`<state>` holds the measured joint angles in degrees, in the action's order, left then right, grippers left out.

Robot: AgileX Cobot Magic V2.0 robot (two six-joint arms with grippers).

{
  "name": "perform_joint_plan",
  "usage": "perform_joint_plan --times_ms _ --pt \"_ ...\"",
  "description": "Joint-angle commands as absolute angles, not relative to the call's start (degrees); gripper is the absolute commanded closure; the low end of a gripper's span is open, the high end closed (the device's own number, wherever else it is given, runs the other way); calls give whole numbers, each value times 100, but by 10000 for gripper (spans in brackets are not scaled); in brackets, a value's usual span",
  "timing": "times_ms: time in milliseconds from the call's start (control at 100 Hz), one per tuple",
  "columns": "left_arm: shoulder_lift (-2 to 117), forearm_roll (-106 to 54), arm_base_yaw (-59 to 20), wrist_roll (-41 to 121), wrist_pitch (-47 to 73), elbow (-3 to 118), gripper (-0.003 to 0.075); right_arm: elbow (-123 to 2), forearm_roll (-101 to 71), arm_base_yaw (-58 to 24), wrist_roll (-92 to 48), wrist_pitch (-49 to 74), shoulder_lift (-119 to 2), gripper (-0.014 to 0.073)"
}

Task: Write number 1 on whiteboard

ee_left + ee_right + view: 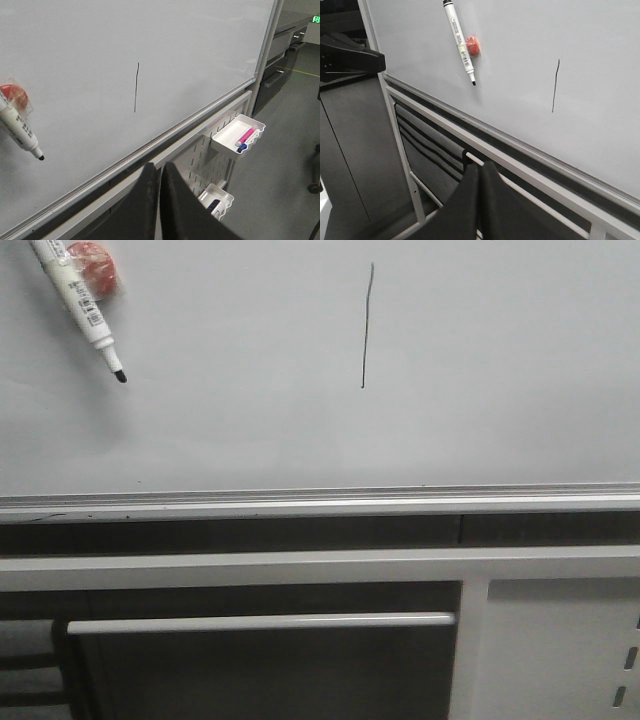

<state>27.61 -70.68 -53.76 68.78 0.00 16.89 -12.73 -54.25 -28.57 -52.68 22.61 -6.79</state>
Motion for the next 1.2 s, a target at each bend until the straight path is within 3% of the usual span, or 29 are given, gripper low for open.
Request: perform_joint_plan --times_ms 0,430,550,640,730,1190 --pt "2775 -7108 -5376 6881 -115 1867 741 -1421 -5588 -2840 -5270 1958 -730 637" --pt "2775 -6951 -5376 6753 -333 1841 741 -1421 -5588 -2840 -5270 1958 -730 637" --pt "2775 -5022 -5213 4810 -1210 1715 741 -1421 -5588 -2840 -5270 1958 -730 637" --pt "2775 -2838 -4778 2645 -1794 1377 741 -1421 -5588 -2840 -5270 1958 -730 637" --pt "2605 -1812 -4325 1571 -1698 1162 741 -1421 -5588 -2840 -5270 1958 -730 637" --pt "480 -371 -1493 222 -350 185 741 -1421 -5588 -2840 -5270 1958 -730 637"
